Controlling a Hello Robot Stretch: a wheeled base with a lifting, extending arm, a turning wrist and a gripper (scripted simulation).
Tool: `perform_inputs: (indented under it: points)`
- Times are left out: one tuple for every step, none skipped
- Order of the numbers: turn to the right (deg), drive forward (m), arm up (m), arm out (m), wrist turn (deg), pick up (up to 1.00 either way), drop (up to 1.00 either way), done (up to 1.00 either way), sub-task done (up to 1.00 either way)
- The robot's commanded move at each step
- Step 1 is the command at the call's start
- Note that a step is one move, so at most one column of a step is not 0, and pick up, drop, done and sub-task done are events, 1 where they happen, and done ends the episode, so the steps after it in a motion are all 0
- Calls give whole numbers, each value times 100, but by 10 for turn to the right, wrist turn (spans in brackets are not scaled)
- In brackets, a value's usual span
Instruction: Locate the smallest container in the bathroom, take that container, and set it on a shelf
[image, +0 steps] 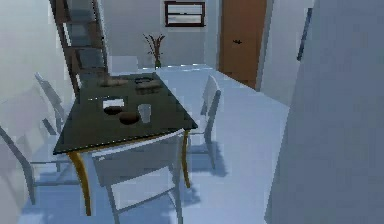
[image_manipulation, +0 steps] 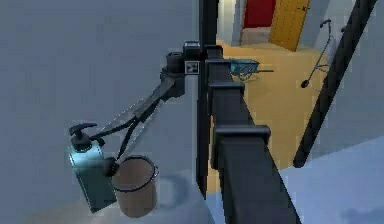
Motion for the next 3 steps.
perform_inputs:
  points:
    - [0, 0, 0, 0, 390, 0, 0, 0, 0]
    - [0, 0, -38, 0, 0, 0, 0, 0, 0]
    - [0, 0, -32, 0, 0, 0, 0, 0, 0]
